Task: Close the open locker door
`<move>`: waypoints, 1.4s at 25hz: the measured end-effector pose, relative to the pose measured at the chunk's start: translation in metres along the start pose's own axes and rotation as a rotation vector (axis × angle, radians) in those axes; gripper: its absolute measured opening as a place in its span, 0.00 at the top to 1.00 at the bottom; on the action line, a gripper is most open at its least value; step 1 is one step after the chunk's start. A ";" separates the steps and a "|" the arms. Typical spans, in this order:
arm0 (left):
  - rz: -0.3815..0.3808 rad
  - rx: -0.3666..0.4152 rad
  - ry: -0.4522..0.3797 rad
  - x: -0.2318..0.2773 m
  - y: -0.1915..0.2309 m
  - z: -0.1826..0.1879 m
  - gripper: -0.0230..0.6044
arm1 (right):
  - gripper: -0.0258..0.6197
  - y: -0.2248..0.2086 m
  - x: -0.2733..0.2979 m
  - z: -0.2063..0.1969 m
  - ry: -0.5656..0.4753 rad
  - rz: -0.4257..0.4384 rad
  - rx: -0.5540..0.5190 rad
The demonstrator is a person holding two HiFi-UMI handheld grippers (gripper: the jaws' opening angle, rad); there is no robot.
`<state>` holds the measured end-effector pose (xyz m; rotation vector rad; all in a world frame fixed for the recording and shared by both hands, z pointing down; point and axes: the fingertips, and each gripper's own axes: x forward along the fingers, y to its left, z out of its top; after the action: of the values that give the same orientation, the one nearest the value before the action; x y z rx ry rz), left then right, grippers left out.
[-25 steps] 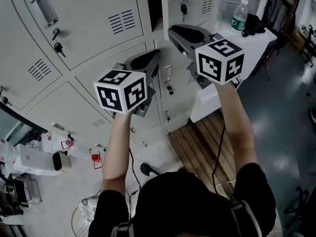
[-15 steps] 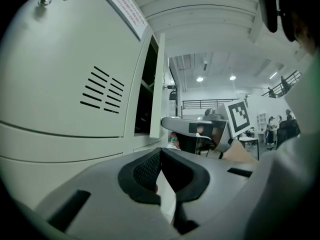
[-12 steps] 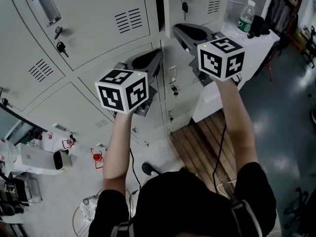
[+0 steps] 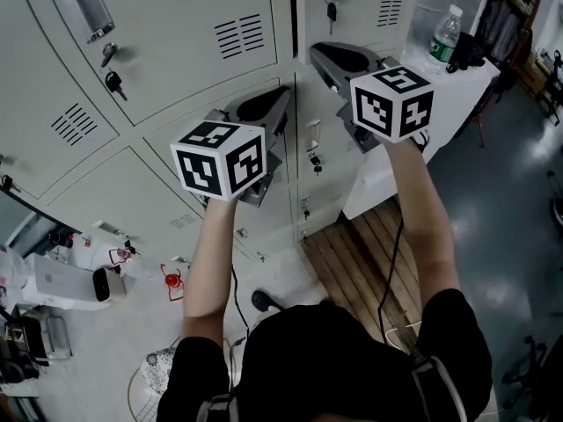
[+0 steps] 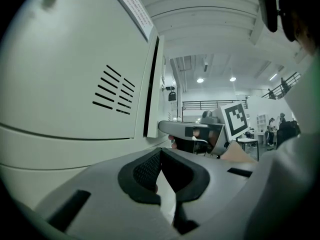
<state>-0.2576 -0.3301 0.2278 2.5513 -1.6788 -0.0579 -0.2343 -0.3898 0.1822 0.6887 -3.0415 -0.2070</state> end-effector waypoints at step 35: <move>0.024 -0.002 -0.007 -0.006 0.018 0.002 0.94 | 0.92 -0.006 0.027 -0.011 0.021 -0.001 0.012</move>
<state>-0.2769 -0.3320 0.2277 2.5316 -1.7102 -0.0669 -0.2558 -0.4084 0.1921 0.6889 -3.0252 -0.1813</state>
